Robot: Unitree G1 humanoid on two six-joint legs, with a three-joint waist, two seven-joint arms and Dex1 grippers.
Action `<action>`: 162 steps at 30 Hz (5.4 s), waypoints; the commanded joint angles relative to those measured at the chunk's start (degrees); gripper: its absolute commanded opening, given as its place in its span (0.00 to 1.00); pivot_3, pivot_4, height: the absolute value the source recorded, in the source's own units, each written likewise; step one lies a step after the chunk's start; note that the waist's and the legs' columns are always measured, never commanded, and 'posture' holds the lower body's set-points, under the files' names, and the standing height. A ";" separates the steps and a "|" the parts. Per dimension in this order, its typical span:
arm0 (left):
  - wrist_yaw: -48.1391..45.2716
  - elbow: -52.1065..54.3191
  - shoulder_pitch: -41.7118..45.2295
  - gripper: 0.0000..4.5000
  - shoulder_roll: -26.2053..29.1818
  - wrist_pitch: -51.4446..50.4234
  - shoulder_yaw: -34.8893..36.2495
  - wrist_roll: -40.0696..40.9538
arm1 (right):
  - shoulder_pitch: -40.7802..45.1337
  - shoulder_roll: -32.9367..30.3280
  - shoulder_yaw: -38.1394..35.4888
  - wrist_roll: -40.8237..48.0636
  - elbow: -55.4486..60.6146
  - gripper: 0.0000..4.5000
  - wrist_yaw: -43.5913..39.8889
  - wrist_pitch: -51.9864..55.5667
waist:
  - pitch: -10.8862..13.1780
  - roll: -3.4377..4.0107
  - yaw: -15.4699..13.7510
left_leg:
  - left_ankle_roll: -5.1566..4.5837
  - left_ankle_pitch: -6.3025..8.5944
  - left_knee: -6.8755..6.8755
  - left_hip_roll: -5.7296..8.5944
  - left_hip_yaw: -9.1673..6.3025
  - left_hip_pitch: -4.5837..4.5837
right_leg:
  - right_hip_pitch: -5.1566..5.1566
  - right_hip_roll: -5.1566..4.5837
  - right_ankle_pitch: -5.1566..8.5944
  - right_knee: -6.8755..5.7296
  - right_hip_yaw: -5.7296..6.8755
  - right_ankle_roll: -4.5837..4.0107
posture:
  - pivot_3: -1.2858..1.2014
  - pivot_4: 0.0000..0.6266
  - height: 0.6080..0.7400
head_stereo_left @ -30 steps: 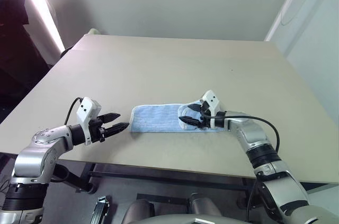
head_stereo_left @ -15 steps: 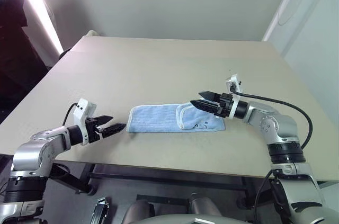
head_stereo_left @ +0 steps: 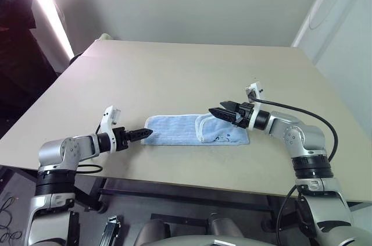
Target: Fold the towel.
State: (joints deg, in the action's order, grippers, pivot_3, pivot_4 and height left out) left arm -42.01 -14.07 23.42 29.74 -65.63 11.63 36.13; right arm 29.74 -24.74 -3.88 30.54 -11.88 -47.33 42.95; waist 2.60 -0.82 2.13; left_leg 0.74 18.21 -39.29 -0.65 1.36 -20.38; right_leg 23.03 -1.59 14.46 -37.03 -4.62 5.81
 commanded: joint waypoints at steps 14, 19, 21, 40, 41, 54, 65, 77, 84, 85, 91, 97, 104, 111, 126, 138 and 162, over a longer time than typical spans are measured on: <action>-2.78 -0.51 3.09 0.13 -1.74 -2.34 -1.46 1.76 | 1.31 0.71 -0.69 -2.43 -1.38 1.00 4.16 -2.52 | 0.02 -0.01 0.48 | 0.02 -0.01 0.07 0.00 0.00 -0.19 | 0.21 0.00 0.01 0.01 -0.02 0.05 | 0.52 0.00 0.82; -4.50 2.70 1.79 0.01 0.53 -2.70 -0.85 3.01 | 1.06 0.57 -0.98 -2.91 -1.72 1.00 4.53 -2.73 | 0.03 -0.01 0.73 | 0.02 -0.01 0.10 -0.03 0.02 -0.19 | 0.23 0.01 0.02 0.01 -0.04 0.05 | 0.52 0.00 0.82; -4.54 3.71 1.43 0.01 1.78 -2.43 -0.48 2.98 | 0.88 0.45 -0.97 -3.11 -1.66 1.00 4.55 -2.73 | 0.03 -0.02 0.73 | 0.02 -0.01 0.10 -0.03 0.01 -0.18 | 0.23 0.01 0.03 0.01 -0.04 0.03 | 0.52 0.00 0.82; -14.02 8.85 -8.96 0.01 24.46 -7.29 8.14 8.76 | -2.05 -2.83 -0.98 -1.12 2.71 1.00 -0.99 0.52 | 0.15 -0.10 1.98 | 0.02 0.00 0.19 -0.19 0.05 -0.18 | 0.31 0.01 0.16 0.04 -0.04 -0.12 | 0.52 0.00 0.82; -14.47 8.86 -9.12 0.01 25.10 -7.27 8.16 8.93 | -2.11 -2.94 -0.98 -1.23 2.56 1.00 -1.04 0.47 | 0.16 -0.11 1.96 | 0.02 0.00 0.19 -0.19 0.04 -0.21 | 0.34 0.00 0.16 0.05 -0.04 -0.12 | 0.52 0.00 0.82; -8.43 8.65 10.28 0.01 11.45 -13.39 -0.62 12.17 | -3.23 -3.82 -3.05 -1.02 2.94 1.00 0.93 0.52 | 0.23 -0.25 1.72 | 0.02 0.00 0.18 -0.04 0.03 -0.25 | 0.29 -0.02 0.09 0.08 -0.03 0.09 | 0.52 0.00 0.82; -2.95 -5.35 23.63 0.01 -5.24 -8.48 -14.30 2.78 | -6.02 -3.39 -6.04 -0.68 4.90 1.00 5.19 0.75 | 0.25 -0.26 1.80 | 0.02 0.00 0.16 0.05 0.03 -0.25 | 0.28 -0.01 0.10 0.08 -0.08 0.12 | 0.52 0.00 0.82; 8.46 -17.81 27.73 0.01 -20.06 -7.21 -9.15 -2.05 | -10.03 -3.42 -8.11 0.12 7.43 1.00 8.70 1.38 | 0.26 -0.29 1.58 | 0.02 0.00 0.17 0.07 0.01 -0.39 | 0.39 0.00 0.10 0.08 -0.09 0.14 | 0.52 0.00 0.82; 8.24 -13.60 27.13 0.01 -22.69 -10.56 -9.24 -1.04 | -9.35 -3.43 -7.80 -0.27 6.18 1.00 9.63 1.20 | 0.26 -0.28 1.68 | 0.02 0.00 0.17 0.10 -0.01 -0.48 | 0.45 0.00 0.10 0.09 -0.09 0.15 | 0.52 0.00 0.82; 8.21 -13.41 26.86 0.01 -22.79 -10.43 -9.47 -1.31 | -9.30 -3.52 -7.57 -0.51 6.06 1.00 9.68 1.08 | 0.26 -0.29 1.69 | 0.02 0.00 0.17 0.09 -0.01 -0.49 | 0.46 0.00 0.10 0.09 -0.09 0.15 | 0.52 0.00 0.82; 8.11 -15.01 26.08 0.16 -23.62 -6.50 -10.23 -3.15 | -8.69 -3.71 -7.32 -1.10 5.33 1.00 9.82 0.63 | 0.26 -0.29 1.64 | 0.02 0.00 0.16 0.10 -0.01 -0.48 | 0.45 0.00 0.10 0.08 -0.09 0.15 | 0.52 0.00 0.82; 3.20 -10.07 24.28 0.62 -22.20 -7.45 -11.94 -1.31 | -7.69 -3.62 -6.93 -1.51 4.50 1.00 9.78 0.30 | 0.26 -0.28 1.72 | 0.02 0.00 0.17 0.11 -0.01 -0.50 | 0.46 0.01 0.11 0.09 -0.09 0.14 | 0.52 0.00 0.82; -4.15 11.51 15.21 0.78 -13.53 14.24 -16.59 -6.67 | -7.25 -2.95 -6.59 -1.65 3.89 1.00 9.45 -0.71 | 0.27 -0.22 1.76 | 0.02 0.00 0.18 0.06 0.01 -0.48 | 0.48 0.01 0.11 0.07 -0.13 0.13 | 0.52 0.00 0.82; -5.04 15.70 10.18 0.78 -9.65 26.56 -13.61 -8.28 | -6.29 -2.22 -5.84 -2.22 2.89 1.00 9.31 -2.03 | 0.27 -0.23 0.76 | 0.02 -0.01 0.10 0.07 0.05 -0.51 | 0.46 -0.03 0.11 0.09 -0.14 0.12 | 0.52 0.00 0.82; -8.80 -13.59 8.28 0.78 -20.19 56.66 -24.02 -24.23 | -5.13 -2.86 -5.59 -3.16 2.62 1.00 9.50 -4.23 | 0.24 -0.19 0.29 | -0.02 0.01 0.04 0.12 0.05 -0.78 | 0.49 -0.01 0.08 0.39 -0.05 0.16 | 0.52 0.00 0.82; -8.55 -28.34 8.41 0.78 -22.18 68.30 -27.57 -33.15 | -5.03 -3.51 -5.59 -3.29 2.95 1.00 9.51 -4.56 | 0.00 0.04 -0.09 | -0.02 0.01 0.04 0.12 0.03 -0.58 | 0.24 -0.03 0.07 0.44 0.00 0.17 | 0.52 0.00 0.82; -16.28 14.14 -1.11 0.78 -5.49 45.27 -13.90 -15.08 | 6.91 -1.97 -3.37 9.38 -4.00 1.00 8.71 29.85 | -0.02 0.13 0.34 | -0.15 0.09 0.12 -0.20 -0.07 -0.95 | 0.64 0.02 0.01 0.52 0.01 0.18 | 0.52 0.00 0.82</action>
State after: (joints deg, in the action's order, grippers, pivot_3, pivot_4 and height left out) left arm -58.95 -2.66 22.63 23.71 -19.45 -3.94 19.75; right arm 35.40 -27.06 -8.17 40.64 -15.18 -38.68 72.33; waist 2.58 -0.68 2.48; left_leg 0.59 18.29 -39.17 -0.84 1.29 -21.33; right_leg 23.66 -1.56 14.48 -36.50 -4.60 5.99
